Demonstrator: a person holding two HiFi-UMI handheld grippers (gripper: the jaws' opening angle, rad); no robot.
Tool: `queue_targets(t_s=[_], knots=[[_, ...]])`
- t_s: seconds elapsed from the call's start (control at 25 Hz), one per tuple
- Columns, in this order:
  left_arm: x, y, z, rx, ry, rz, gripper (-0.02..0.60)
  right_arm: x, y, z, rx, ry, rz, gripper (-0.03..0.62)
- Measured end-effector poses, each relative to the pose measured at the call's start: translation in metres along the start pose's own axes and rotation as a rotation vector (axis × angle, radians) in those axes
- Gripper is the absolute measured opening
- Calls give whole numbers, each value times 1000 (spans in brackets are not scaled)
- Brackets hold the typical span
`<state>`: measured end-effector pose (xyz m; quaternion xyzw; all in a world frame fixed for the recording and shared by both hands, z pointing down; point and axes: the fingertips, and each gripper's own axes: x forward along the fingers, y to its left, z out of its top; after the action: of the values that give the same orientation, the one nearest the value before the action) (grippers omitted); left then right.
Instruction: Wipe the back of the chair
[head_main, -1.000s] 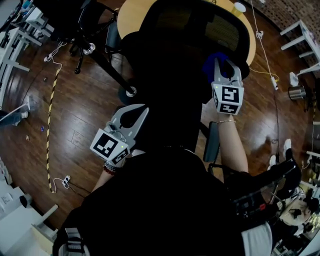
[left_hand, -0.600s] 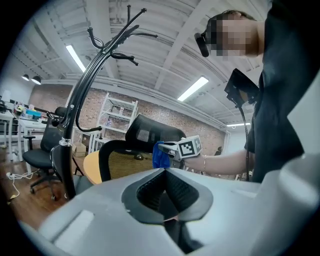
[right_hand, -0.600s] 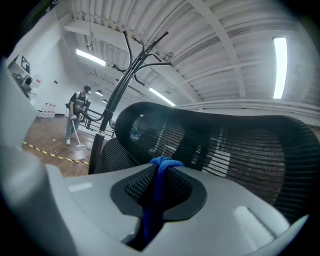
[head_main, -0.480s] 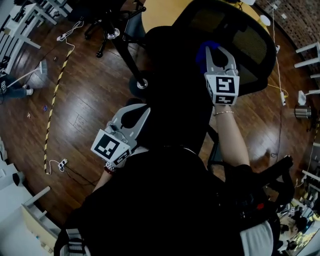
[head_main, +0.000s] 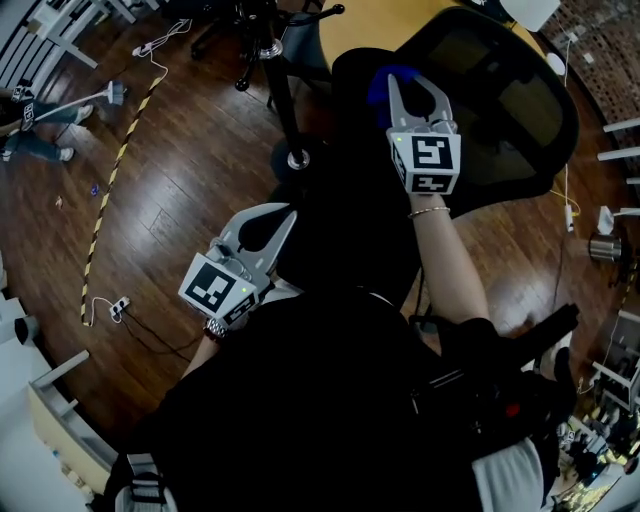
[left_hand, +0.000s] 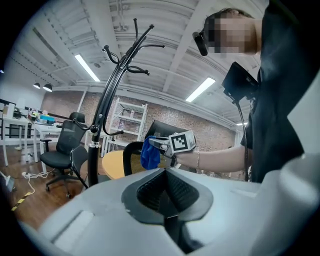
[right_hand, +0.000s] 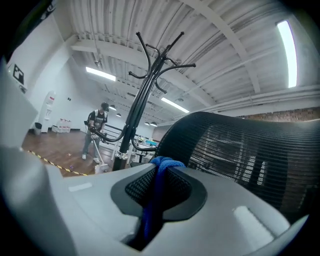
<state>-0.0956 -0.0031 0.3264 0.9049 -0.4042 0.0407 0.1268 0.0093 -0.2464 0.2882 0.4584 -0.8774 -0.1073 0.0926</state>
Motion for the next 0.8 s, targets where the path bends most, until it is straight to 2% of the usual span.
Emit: queue_targets(t_s=[0.16,0.32,0.4,0.48,0.64,0.72,0.8], knots=[[-2,-5,1,12,-5,-52,5,-19,26,19,33,-40,109,34],[33,-45,8,28,-19,-175,5,-91,-5,21,42,-60,77,34],[53,-73,5,17,-9,-243,5,-137,-37,0,46,-17,14,34],[72,-90,4,26,1,-295,5,-187,-76,-29,54,57,-89,34],[101,-89,21,80,-20,-287,5,-272,-157,-94,94,239,-325,34],[104,-99,23,117,-5,-274,5,-302,-184,-121,115,285,-396,34],[111,-120,19,136,18,-272,5,-319,-211,-135,104,299,-428,34]])
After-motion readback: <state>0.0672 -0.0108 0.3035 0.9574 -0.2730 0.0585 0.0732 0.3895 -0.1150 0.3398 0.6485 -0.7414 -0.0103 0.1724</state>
